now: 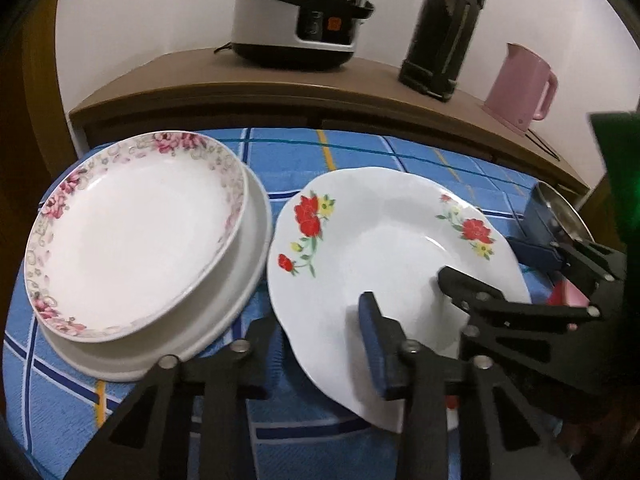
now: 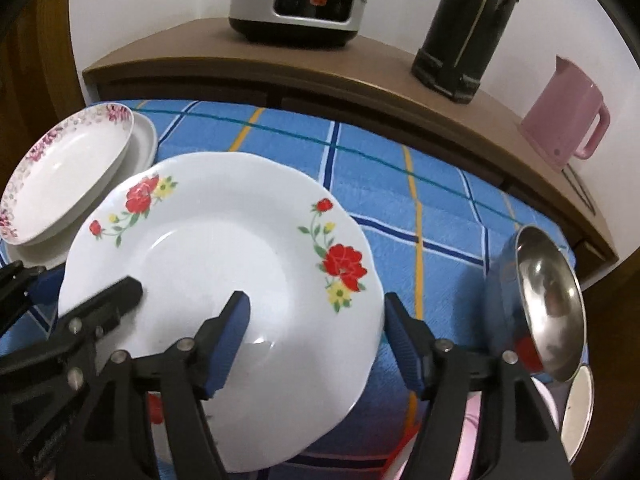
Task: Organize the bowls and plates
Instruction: 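Grasp the rim of the red-flower white bowl with the right tool, then lift the red-flower bowl with the right tool toward the plate stack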
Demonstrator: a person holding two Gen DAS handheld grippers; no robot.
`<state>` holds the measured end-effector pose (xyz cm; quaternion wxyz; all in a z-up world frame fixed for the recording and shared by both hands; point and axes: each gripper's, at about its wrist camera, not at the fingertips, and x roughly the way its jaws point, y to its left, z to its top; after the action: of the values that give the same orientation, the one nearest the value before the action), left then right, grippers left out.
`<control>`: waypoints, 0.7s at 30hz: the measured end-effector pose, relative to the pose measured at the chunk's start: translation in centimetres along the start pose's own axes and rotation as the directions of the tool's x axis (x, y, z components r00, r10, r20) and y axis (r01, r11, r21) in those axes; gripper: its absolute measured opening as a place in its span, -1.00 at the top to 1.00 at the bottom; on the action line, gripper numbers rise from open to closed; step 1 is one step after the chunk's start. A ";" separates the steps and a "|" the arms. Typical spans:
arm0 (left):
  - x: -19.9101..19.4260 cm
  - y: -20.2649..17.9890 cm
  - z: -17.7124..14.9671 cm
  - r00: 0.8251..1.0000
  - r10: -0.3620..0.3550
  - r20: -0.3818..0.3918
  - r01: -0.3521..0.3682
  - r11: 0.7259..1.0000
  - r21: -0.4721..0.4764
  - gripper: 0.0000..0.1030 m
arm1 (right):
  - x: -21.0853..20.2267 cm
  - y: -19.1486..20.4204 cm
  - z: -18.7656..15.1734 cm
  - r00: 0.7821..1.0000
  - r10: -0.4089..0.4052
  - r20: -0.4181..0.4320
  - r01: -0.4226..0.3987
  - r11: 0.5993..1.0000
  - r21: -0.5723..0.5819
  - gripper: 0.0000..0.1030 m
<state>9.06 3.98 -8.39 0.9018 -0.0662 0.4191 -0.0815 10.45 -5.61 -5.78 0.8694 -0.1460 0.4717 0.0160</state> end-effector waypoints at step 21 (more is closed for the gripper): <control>-2.3 0.5 -0.2 0.991 0.035 0.131 -0.033 0.999 -0.023 0.31 | -2.7 -0.5 -1.2 0.972 0.095 0.214 -0.100 0.995 0.010 0.31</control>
<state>7.49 4.94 -6.94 0.9279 -0.0735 0.3610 -0.0573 8.02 -6.12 -4.05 0.9145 -0.1112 0.3827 0.0693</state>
